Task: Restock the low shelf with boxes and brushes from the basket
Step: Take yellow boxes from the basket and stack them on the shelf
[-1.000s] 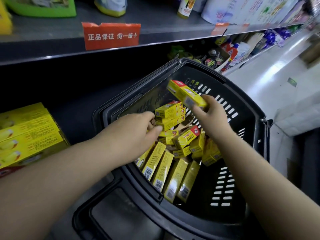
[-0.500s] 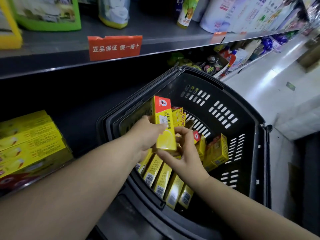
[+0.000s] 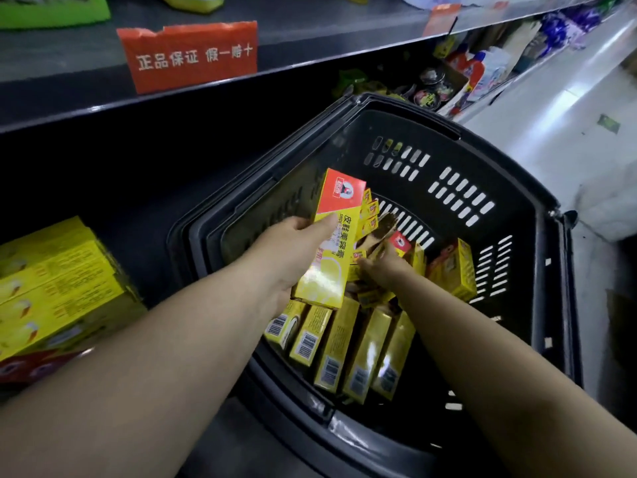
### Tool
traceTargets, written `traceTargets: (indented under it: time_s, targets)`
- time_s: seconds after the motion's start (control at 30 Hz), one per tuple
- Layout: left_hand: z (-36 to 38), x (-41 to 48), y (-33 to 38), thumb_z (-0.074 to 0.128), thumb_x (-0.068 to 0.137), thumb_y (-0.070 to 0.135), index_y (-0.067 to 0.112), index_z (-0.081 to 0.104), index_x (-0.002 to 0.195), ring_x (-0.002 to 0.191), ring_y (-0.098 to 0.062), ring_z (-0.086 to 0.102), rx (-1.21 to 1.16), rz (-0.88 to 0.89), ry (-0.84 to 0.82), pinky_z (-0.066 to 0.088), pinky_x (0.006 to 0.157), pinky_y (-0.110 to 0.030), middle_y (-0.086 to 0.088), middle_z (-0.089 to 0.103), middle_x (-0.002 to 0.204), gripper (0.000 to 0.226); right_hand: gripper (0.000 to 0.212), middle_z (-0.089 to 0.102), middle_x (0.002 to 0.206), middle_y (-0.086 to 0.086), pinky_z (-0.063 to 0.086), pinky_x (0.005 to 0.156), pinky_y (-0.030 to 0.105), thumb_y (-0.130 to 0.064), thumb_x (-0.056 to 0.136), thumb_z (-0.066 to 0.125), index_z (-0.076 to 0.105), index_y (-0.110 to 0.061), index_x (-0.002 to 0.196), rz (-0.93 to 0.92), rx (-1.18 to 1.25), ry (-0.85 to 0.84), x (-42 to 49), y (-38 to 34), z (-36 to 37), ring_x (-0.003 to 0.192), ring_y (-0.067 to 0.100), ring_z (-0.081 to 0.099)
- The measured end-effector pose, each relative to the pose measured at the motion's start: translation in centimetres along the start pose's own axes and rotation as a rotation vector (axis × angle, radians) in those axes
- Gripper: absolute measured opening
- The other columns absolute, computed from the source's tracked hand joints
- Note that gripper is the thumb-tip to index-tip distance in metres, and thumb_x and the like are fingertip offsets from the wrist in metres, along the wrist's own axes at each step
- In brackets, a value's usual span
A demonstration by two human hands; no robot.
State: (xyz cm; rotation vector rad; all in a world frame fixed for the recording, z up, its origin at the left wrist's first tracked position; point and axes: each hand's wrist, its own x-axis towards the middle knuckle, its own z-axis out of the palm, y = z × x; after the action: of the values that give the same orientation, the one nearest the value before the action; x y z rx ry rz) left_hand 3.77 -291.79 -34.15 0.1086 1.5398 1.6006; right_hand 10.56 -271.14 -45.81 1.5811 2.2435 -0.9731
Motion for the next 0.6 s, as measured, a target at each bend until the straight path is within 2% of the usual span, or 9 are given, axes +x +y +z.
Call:
traceTargets:
  time_s: [0.07, 0.13, 0.2, 0.23, 0.27, 0.37, 0.47, 0.53, 0.6]
  targets:
    - [0.1, 0.1, 0.1, 0.057, 0.089, 0.044, 0.015, 0.067, 0.096, 0.088, -0.022, 0.069, 0.009, -0.071, -0.012, 0.054, 0.086, -0.041, -0.004, 0.074, 0.09, 0.031, 0.088, 0.04, 0.141, 0.021, 0.044, 0.101, 0.043, -0.035, 0.087, 0.063, 0.006, -0.012, 0.15, 0.046, 0.04, 0.019, -0.1, -0.5, -0.2, 0.122, 0.037, 0.048]
    - [0.1, 0.0, 0.5, 0.054, 0.087, 0.053, 0.016, 0.069, 0.101, 0.103, -0.03, 0.064, 0.0, -0.141, -0.03, 0.047, 0.096, -0.05, -0.009, 0.071, 0.103, 0.042, 0.078, 0.044, 0.135, 0.019, 0.05, 0.093, 0.044, -0.028, 0.086, 0.064, 0.02, -0.003, 0.145, 0.101, 0.169, 0.007, -1.0, -1.1, -0.9, 0.116, 0.037, 0.053]
    - [0.0, -0.1, 0.7, 0.054, 0.08, 0.064, 0.02, 0.069, 0.106, 0.102, -0.033, 0.065, -0.036, -0.189, -0.074, 0.05, 0.09, -0.052, -0.009, 0.071, 0.107, 0.054, 0.043, 0.057, 0.103, 0.016, 0.057, 0.054, 0.035, -0.02, 0.088, 0.058, 0.044, -0.005, 0.126, 0.154, 0.419, -0.125, -3.3, -2.2, -2.5, 0.074, 0.027, 0.067]
    - [0.0, -0.3, 0.9, 0.056, 0.073, 0.069, 0.022, 0.069, 0.104, 0.094, -0.032, 0.068, -0.057, -0.216, -0.119, 0.054, 0.081, -0.049, -0.009, 0.072, 0.103, 0.058, 0.018, 0.061, 0.085, 0.014, 0.052, 0.045, 0.03, -0.015, 0.088, 0.052, 0.052, -0.007, 0.104, 0.161, 0.534, -0.203, -4.7, -2.9, -3.3, 0.055, 0.022, 0.064]
    - [0.0, -0.5, 1.2, 0.06, 0.066, 0.071, 0.023, 0.071, 0.101, 0.083, -0.031, 0.071, -0.074, -0.239, -0.174, 0.057, 0.07, -0.045, -0.01, 0.074, 0.096, 0.061, 0.008, 0.061, 0.076, 0.012, 0.051, 0.047, 0.029, -0.011, 0.085, 0.046, 0.051, -0.009, 0.091, 0.147, 0.647, -0.278, -6.0, -3.5, -4.0, 0.051, 0.022, 0.061]
    - [-0.3, -1.1, 1.4, 0.069, 0.055, 0.065, 0.022, 0.078, 0.078, 0.062, -0.025, 0.071, -0.059, -0.232, -0.292, 0.056, 0.056, -0.035, -0.008, 0.074, 0.078, 0.049, 0.034, 0.057, 0.089, 0.009, 0.048, 0.067, 0.033, -0.007, 0.068, 0.035, 0.049, -0.013, 0.098, 0.003, 0.988, -0.445, -9.4, -4.7, -5.8, 0.07, 0.025, 0.055]
    - [-0.1, -1.4, 1.3, 0.062, 0.077, 0.052, 0.022, 0.073, 0.05, 0.045, -0.016, 0.065, -0.09, -0.185, -0.274, 0.051, 0.044, -0.024, -0.002, 0.068, 0.055, 0.042, 0.052, 0.061, 0.088, 0.011, 0.052, 0.067, 0.035, -0.011, 0.058, 0.032, 0.055, -0.007, 0.105, -0.177, 1.18, -0.662, -13.0, -4.8, -6.2, 0.071, 0.026, 0.061]
    - [-0.1, -1.3, 1.3, 0.055, 0.085, 0.046, 0.02, 0.074, 0.051, 0.045, -0.014, 0.064, -0.143, -0.153, -0.244, 0.05, 0.043, -0.022, -0.001, 0.067, 0.054, 0.047, 0.057, 0.06, 0.096, 0.015, 0.053, 0.069, 0.038, -0.013, 0.061, 0.03, 0.053, -0.004, 0.113, -0.22, 1.179, -0.725, -14.1, -4.6, -5.9, 0.077, 0.029, 0.061]
    - [0.0, -1.3, 1.2, 0.054, 0.086, 0.045, 0.019, 0.075, 0.076, 0.059, -0.016, 0.068, -0.166, -0.119, -0.197, 0.052, 0.051, -0.027, -0.003, 0.071, 0.067, 0.035, 0.056, 0.052, 0.104, 0.018, 0.053, 0.065, 0.036, -0.017, 0.065, 0.032, 0.05, -0.005, 0.116, -0.243, 1.167, -0.741, -14.5, -4.6, -5.6, 0.077, 0.028, 0.059]
